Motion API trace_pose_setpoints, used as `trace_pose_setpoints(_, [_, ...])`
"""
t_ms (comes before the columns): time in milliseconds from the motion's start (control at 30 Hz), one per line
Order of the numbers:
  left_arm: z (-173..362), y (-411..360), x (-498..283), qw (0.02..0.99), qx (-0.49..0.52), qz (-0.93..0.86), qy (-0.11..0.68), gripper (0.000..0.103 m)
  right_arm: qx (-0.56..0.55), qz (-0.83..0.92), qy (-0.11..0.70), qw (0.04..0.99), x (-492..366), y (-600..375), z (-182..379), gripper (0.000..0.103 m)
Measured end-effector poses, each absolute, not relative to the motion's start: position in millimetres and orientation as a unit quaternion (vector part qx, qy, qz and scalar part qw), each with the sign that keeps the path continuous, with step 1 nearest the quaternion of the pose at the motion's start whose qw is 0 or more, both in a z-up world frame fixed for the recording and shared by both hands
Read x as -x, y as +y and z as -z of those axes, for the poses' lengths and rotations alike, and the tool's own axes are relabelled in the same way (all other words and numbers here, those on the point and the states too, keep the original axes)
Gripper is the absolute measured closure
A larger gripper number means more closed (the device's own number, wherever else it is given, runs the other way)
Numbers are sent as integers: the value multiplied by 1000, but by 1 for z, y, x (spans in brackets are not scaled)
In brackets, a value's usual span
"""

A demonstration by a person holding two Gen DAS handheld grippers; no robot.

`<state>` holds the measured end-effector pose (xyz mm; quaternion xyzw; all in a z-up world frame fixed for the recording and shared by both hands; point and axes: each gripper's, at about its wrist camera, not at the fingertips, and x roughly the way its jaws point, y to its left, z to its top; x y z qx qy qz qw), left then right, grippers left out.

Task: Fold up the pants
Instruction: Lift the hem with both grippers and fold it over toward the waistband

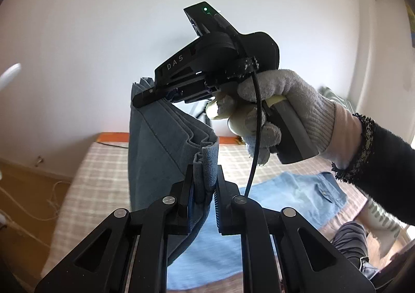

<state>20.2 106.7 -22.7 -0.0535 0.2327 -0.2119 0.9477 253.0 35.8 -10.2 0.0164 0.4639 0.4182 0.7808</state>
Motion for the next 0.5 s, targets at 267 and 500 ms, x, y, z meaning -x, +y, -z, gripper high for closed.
trace_pose_setpoints(267, [35,44,-31,930,31,263,254,92,-32,-371,477,796,-235,-63,23,99])
trace_pose_setpoints(500, [61,-21,-35,903,33,312,292,92,-41,-321,509,798,-229,-139,57,99])
